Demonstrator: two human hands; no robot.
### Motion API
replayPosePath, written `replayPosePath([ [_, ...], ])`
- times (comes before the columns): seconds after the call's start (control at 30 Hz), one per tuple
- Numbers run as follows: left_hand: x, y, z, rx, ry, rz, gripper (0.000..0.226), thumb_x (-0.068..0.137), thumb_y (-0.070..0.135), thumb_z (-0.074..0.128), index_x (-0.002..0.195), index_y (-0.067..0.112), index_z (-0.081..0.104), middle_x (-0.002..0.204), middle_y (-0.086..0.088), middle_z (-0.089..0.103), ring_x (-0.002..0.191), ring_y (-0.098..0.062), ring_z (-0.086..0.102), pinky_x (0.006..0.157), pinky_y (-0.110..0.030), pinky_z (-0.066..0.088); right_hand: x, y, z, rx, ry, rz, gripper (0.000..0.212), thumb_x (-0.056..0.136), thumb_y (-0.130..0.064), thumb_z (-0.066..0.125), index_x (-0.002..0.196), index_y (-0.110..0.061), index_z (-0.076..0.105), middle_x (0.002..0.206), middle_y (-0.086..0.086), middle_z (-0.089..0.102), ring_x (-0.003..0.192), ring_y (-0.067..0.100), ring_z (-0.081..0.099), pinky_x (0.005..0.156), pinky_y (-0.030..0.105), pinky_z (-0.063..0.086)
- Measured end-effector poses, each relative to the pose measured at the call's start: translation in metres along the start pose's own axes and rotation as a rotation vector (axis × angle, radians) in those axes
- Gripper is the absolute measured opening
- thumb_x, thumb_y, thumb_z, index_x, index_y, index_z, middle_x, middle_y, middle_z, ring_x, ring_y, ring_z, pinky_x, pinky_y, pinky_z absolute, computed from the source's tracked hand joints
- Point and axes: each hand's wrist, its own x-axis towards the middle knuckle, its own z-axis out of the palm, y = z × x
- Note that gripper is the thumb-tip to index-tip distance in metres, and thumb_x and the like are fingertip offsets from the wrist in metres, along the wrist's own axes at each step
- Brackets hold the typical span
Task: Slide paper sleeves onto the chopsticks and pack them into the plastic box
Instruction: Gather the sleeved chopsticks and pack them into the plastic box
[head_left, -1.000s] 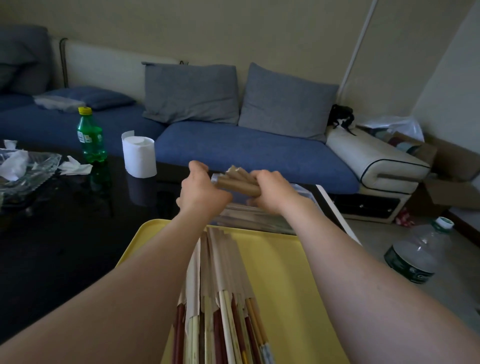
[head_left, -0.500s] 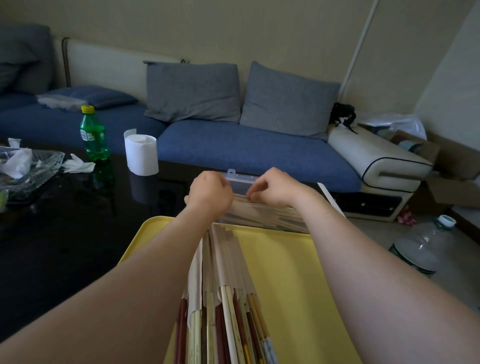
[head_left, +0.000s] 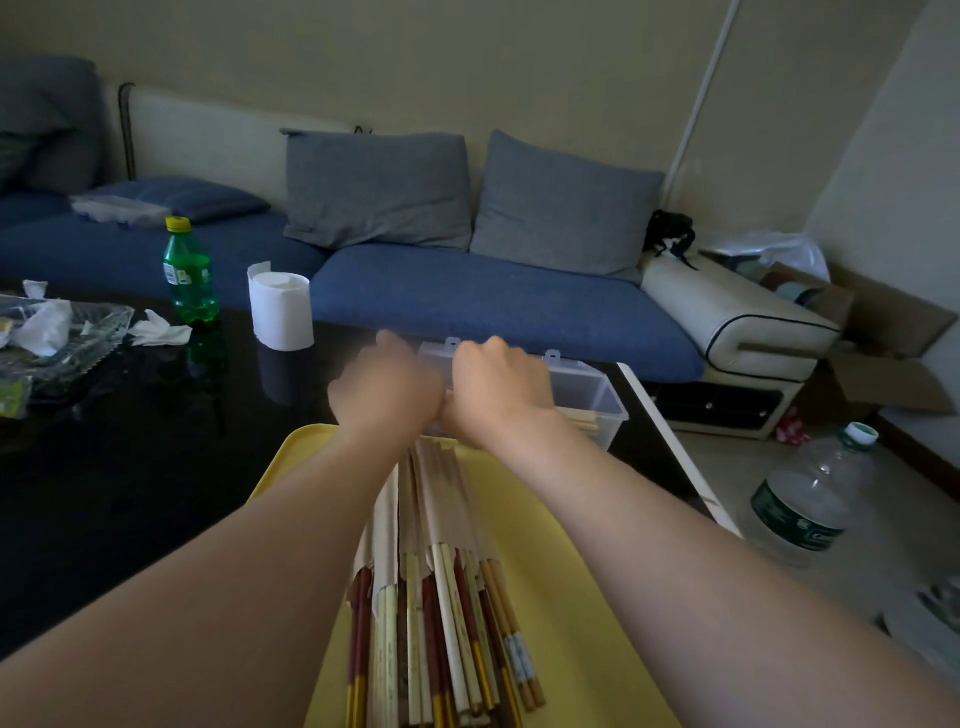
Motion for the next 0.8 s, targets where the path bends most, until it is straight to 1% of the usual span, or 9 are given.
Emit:
replayPosePath([
  [0.07,-0.006,-0.002,-0.005,0.009,-0.088,-0.049,0.032,0.096,0.033,0.056,0.120,0.012,0.059,0.118,-0.012,0.064,0.107,-0.036,0.063,0.082,-0.040,0.048,-0.011,-0.005,-0.001,0.067,-0.195,0.069,0.040,0.106,-0.035,0.059,0.138,-0.012,0.062,0.117,0.014,0.066,0.117,0.037,0.068,0.091,0.041,0.054],
  [0.13,-0.011,-0.003,-0.007,0.041,-0.198,-0.093,0.042,0.091,0.038,0.062,0.126,0.014,0.062,0.113,-0.009,0.063,0.107,-0.035,0.064,0.084,-0.040,0.050,-0.019,-0.010,0.003,0.121,-0.476,0.167,0.047,0.111,-0.034,0.050,0.149,-0.007,0.054,0.101,0.017,0.065,0.103,0.035,0.072,0.094,0.045,0.062],
  [0.2,-0.014,-0.006,-0.005,0.084,-0.306,-0.151,0.057,0.084,0.052,0.063,0.129,0.017,0.061,0.114,-0.009,0.063,0.108,-0.034,0.062,0.094,-0.047,0.052,-0.025,-0.011,0.008,0.175,-0.675,0.296,0.058,0.112,-0.042,0.046,0.151,0.000,0.050,0.112,0.026,0.070,0.095,0.038,0.077,0.087,0.047,0.067],
  [0.27,-0.006,-0.011,0.005,0.163,-0.399,-0.170,0.064,0.085,0.058,0.057,0.134,0.017,0.058,0.124,-0.011,0.063,0.114,-0.033,0.060,0.101,-0.049,0.050,-0.029,-0.009,0.013,0.205,-0.720,0.335,0.070,0.106,-0.053,0.055,0.151,0.000,0.051,0.122,0.028,0.069,0.092,0.040,0.079,0.083,0.047,0.068],
  [0.33,-0.016,-0.007,-0.008,0.203,-0.505,-0.137,0.063,0.096,0.051,0.050,0.146,0.013,0.053,0.127,-0.013,0.062,0.120,-0.031,0.058,0.105,-0.045,0.048,-0.035,-0.009,0.015,0.209,-0.774,0.343,0.088,0.098,-0.068,0.063,0.155,-0.003,0.046,0.130,0.027,0.065,0.097,0.040,0.078,0.086,0.046,0.068],
  [0.47,-0.025,-0.001,-0.025,0.184,-0.591,-0.116,0.045,0.111,0.035,0.043,0.148,0.009,0.048,0.088,-0.010,0.047,0.100,-0.026,0.054,0.090,-0.038,0.047,-0.043,-0.015,0.013,0.215,-0.855,0.334,0.109,0.088,-0.077,0.071,0.162,-0.006,0.035,0.139,0.027,0.059,0.109,0.040,0.075,0.092,0.046,0.066],
  [0.53,-0.023,-0.003,-0.020,0.193,-0.583,-0.105,0.044,0.110,0.035,0.046,0.144,0.008,0.052,0.094,-0.011,0.054,0.102,-0.025,0.058,0.094,-0.038,0.051,-0.044,-0.016,0.011,0.233,-0.862,0.320,0.095,0.091,-0.066,0.076,0.156,-0.007,0.039,0.131,0.026,0.060,0.112,0.041,0.074,0.095,0.047,0.065],
  [0.67,-0.022,-0.006,-0.014,0.188,-0.584,-0.112,0.025,0.104,0.032,0.056,0.112,0.008,0.052,0.095,-0.013,0.056,0.084,-0.028,0.062,0.089,-0.042,0.059,-0.046,-0.010,0.011,0.274,-0.832,0.276,0.041,0.097,-0.041,0.072,0.103,-0.004,0.054,0.100,0.018,0.067,0.104,0.037,0.079,0.089,0.043,0.067],
  [0.8,-0.019,-0.008,-0.009,0.187,-0.517,-0.075,0.034,0.101,0.034,0.059,0.122,0.007,0.059,0.099,-0.012,0.060,0.093,-0.027,0.067,0.091,-0.041,0.060,-0.043,-0.001,0.015,0.274,-0.850,0.287,0.030,0.096,-0.032,0.069,0.101,-0.004,0.063,0.111,0.018,0.078,0.102,0.034,0.081,0.092,0.047,0.066],
])
